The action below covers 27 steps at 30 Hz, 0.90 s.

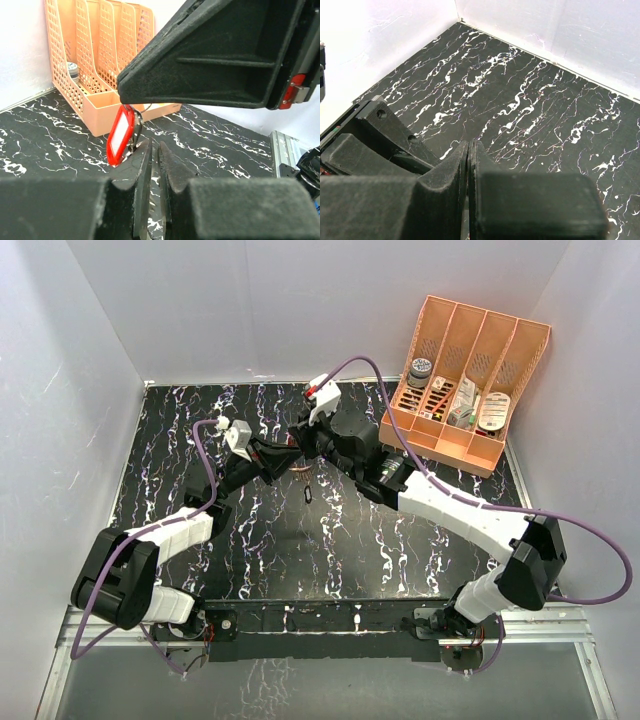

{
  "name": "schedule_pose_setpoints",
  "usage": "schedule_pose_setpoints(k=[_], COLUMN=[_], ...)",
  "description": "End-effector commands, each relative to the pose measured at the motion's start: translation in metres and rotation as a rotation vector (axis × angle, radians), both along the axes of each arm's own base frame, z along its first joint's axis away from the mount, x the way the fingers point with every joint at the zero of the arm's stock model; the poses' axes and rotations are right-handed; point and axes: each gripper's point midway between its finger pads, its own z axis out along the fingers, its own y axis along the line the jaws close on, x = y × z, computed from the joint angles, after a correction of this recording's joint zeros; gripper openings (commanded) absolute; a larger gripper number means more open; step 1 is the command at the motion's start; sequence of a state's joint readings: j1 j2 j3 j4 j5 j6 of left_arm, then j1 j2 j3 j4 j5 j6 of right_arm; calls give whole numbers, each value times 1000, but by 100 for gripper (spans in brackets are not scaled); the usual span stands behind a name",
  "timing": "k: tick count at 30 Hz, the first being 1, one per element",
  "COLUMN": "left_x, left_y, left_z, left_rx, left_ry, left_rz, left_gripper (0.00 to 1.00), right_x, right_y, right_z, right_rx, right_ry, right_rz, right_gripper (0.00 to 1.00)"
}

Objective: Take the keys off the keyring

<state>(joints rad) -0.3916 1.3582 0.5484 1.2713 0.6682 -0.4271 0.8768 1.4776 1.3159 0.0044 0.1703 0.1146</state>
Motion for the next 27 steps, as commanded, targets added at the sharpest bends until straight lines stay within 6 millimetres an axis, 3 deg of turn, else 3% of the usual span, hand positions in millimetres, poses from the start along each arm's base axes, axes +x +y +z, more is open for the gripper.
schedule_pose_setpoints(k=[1, 9, 15, 21, 27], left_x=[1, 15, 14, 6, 10], left_y=[2, 14, 14, 5, 2], left_z=[16, 21, 33, 31, 11], left_rx=[-24, -61, -90, -91, -61], left_ry=[-74, -63, -85, -82, -41], left_rz=[28, 145, 136, 62, 50], left_gripper=[8, 6, 5, 5, 4], right_x=[-11, -18, -20, -21, -22], right_y=[-7, -7, -9, -6, -4], right_z=[52, 50, 47, 51, 57], right_rx=[121, 116, 114, 126, 141], right_ry=[-88, -82, -75, -82, -93], right_rz=[-13, -16, -21, -10, 2], right_gripper=[0, 0, 0, 0, 0])
